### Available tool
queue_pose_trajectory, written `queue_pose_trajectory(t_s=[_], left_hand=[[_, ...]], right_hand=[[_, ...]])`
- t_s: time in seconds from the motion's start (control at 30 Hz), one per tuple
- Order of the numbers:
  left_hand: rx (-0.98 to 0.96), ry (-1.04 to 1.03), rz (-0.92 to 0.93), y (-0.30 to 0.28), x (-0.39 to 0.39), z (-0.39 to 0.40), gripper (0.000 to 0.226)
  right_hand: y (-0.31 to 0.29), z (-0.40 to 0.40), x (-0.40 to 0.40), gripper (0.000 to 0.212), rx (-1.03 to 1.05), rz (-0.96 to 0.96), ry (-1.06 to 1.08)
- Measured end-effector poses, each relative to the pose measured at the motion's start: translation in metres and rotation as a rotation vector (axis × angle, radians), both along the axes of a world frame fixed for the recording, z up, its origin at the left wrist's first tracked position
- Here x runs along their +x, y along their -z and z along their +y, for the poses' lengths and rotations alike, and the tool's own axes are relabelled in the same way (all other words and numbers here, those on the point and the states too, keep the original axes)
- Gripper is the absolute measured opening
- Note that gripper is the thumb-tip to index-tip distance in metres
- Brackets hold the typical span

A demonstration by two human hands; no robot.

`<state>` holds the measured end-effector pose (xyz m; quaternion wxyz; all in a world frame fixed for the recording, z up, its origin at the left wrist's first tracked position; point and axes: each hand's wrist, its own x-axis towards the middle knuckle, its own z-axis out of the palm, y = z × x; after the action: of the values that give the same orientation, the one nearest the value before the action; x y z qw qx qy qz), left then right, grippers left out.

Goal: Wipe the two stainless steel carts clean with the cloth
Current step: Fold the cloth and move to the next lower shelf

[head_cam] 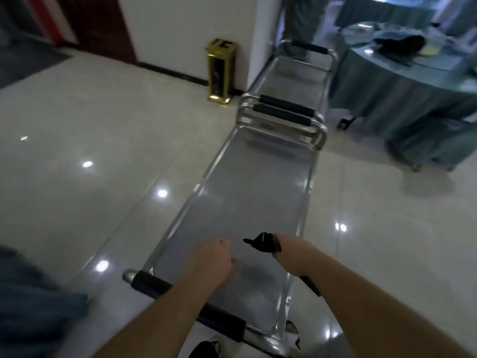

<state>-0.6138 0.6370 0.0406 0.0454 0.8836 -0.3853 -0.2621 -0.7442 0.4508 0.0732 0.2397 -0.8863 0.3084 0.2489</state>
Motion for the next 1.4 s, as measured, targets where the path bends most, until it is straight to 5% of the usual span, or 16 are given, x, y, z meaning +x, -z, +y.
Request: queue_pose_trajectory(t_s=[0.4,0.77,1.1,1.4], left_hand=[[0.195,-0.553,-0.059,-0.022,-0.085,0.000,0.045],[0.073,-0.724,-0.018,-0.012,-0.127,-0.010,0.047],[0.099,-0.915,-0.039,-0.007,-0.145,-0.059,0.051],[0.102,-1.313,-0.019,-0.009,-0.205,-0.170,0.047]], right_hand=[[0.038,-0.044,0.035,0.012,0.203,-0.035,-0.555],[0.020,-0.049,0.032,0.008,0.105,-0.043,-0.778],[0.024,-0.099,0.058,0.019,0.145,-0.066,-0.912],[0.041,-0.175,0.052,0.016,0.189,-0.053,-1.319]])
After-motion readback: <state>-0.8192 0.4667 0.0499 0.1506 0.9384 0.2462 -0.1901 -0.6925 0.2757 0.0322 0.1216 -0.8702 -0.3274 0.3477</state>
